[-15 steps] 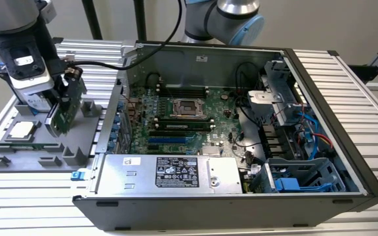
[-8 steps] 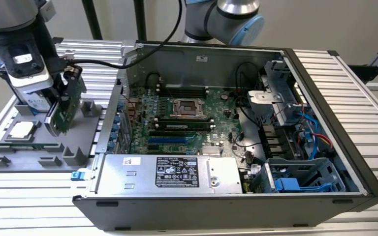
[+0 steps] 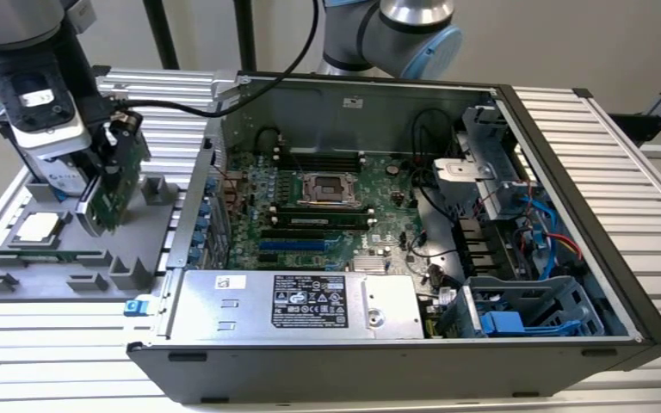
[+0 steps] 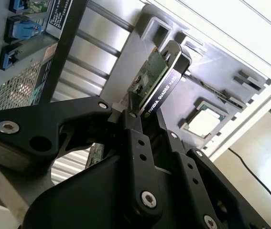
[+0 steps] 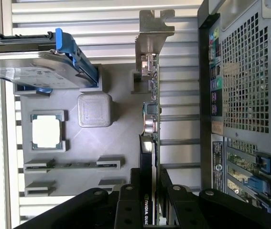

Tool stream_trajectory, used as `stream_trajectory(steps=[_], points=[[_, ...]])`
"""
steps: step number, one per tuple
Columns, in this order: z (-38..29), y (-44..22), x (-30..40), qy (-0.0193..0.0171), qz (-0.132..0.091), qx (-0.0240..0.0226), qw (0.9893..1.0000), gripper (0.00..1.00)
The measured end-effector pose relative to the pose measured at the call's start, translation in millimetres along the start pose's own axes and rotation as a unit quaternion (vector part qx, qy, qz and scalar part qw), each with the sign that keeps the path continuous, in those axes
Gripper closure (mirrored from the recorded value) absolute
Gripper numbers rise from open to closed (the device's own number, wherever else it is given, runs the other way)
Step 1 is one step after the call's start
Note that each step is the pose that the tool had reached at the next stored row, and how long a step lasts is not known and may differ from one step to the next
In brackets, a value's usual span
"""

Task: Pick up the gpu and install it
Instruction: 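Pick up the gpu and move the gpu toward the slot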

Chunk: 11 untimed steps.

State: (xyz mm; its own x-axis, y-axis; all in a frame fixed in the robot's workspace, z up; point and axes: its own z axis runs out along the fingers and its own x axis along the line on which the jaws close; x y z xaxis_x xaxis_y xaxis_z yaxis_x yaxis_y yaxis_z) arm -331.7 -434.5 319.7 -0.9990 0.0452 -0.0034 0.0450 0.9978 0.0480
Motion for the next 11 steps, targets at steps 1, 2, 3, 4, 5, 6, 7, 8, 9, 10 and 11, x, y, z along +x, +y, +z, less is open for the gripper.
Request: stream_trajectory(steps=[1, 2, 3, 4, 5, 6, 7, 8, 9, 10, 11], points=[[-0.5, 0.0, 0.0, -0.0001, 0.000, 0.0000, 1.0000, 1.00], [-1.0, 0.0, 0.0, 0.0000, 0.000, 0.0000, 1.0000, 1.00], [-1.5, 0.1, 0.0, 0.0000, 0.000, 0.0000, 1.0000, 1.00], [-1.9, 0.1, 0.0, -0.0001, 0.000, -0.0001, 1.0000, 1.00], [-2.5, 0.1, 0.0, 0.0000, 0.000, 0.0000, 1.0000, 1.00], [-2.9, 0.1, 0.0, 0.0000, 0.000, 0.0000, 1.0000, 1.00], [-3.4, 0.2, 0.0, 0.0000, 0.000, 0.0000, 1.0000, 1.00], [-4.0, 0.2, 0.0, 0.0000, 0.000, 0.0000, 1.0000, 1.00], [-4.4, 0.2, 0.0, 0.0000, 0.000, 0.0000, 1.0000, 1.00], [-4.9, 0.2, 0.0, 0.0000, 0.000, 0.0000, 1.0000, 1.00], [-5.4, 0.3, 0.0, 0.0000, 0.000, 0.0000, 1.0000, 1.00]])
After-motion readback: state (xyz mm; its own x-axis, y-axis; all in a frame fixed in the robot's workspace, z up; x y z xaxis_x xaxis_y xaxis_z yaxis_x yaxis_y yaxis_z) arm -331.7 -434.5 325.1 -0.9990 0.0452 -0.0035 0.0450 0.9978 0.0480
